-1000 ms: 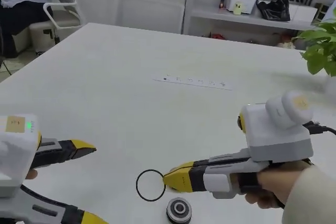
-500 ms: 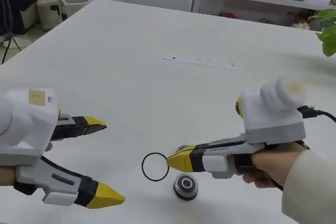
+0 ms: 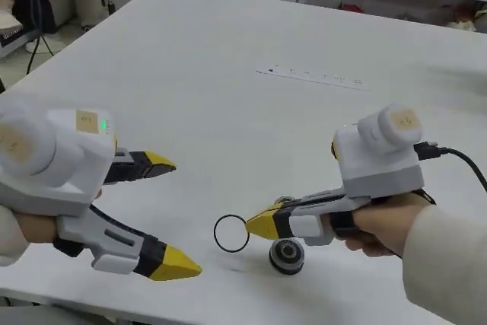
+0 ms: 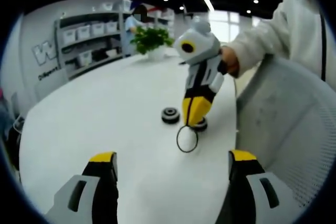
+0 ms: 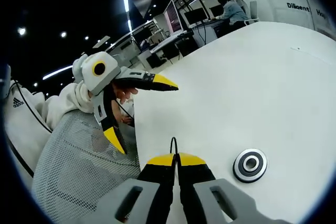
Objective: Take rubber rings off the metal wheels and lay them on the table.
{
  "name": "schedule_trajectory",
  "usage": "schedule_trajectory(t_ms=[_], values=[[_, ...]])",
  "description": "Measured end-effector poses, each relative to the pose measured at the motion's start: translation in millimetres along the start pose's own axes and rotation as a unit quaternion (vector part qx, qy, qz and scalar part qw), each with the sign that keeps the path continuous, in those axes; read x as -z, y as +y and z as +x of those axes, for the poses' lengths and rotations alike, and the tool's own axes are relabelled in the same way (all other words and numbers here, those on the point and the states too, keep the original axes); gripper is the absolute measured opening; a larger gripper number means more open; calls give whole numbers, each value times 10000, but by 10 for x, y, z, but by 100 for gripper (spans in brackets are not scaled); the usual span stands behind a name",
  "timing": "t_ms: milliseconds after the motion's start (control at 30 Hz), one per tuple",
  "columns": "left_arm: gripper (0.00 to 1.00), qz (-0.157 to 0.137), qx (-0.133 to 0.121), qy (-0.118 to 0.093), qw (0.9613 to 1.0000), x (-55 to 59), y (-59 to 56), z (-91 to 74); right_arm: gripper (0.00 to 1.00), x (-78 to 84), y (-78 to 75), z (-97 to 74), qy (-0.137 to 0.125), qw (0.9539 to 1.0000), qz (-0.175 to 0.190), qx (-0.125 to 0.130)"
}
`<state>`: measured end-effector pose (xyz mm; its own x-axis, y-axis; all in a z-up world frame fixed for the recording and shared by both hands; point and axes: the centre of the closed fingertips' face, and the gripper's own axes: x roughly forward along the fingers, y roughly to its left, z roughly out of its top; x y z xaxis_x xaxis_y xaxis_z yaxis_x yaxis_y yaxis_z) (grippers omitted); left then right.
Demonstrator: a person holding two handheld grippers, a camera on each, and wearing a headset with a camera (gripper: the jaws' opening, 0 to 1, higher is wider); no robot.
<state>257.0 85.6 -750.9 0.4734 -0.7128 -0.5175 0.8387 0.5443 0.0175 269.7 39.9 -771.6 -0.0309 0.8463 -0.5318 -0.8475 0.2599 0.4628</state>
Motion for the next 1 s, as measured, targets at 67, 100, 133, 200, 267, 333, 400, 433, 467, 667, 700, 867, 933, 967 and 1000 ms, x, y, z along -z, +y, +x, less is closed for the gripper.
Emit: schedule_trajectory(t_ms=[67,100,133,200,267,333,400,433,467,667,700,867,933,967,1000], values=[[88,19,3,20,10000,7,-9,1,0,1,-16,30,-10,10000,35,0],[88,26,17,36,10000,13,-21,4,0,5,-33,56,7,10000,29,32],[88,34,27,48,10000,17,-30,7,0,11,-69,84,33,9999,-8,117],[88,41,35,62,10000,22,-35,9,0,-3,-130,132,-26,9997,53,225],[88,44,36,65,10000,24,-35,8,0,-1,-152,152,-25,9996,84,258],[88,18,16,51,10000,23,-27,5,0,-14,-184,183,-62,9995,98,303],[87,16,4,42,10000,21,-17,4,0,-14,-191,209,-75,9994,146,303],[86,25,-29,45,10000,22,-4,1,0,3,-193,225,-37,9995,114,308],[86,40,-46,49,10000,24,2,-1,0,19,-199,231,-4,9994,81,328],[86,20,-37,42,10000,21,-7,1,0,122,-258,258,118,9991,32,413],[86,25,-39,42,10000,20,-7,0,0,130,-267,259,129,9990,31,427],[87,5,-40,26,10000,10,-1,0,0,138,-290,257,133,9989,38,453],[86,1,-37,31,10000,12,-2,0,0,145,-290,262,136,9989,33,438],[86,5,-37,34,10000,12,-2,0,0,150,-288,266,142,9990,29,424],[86,7,-38,35,10000,11,-2,0,0,152,-287,269,141,9990,39,417]])
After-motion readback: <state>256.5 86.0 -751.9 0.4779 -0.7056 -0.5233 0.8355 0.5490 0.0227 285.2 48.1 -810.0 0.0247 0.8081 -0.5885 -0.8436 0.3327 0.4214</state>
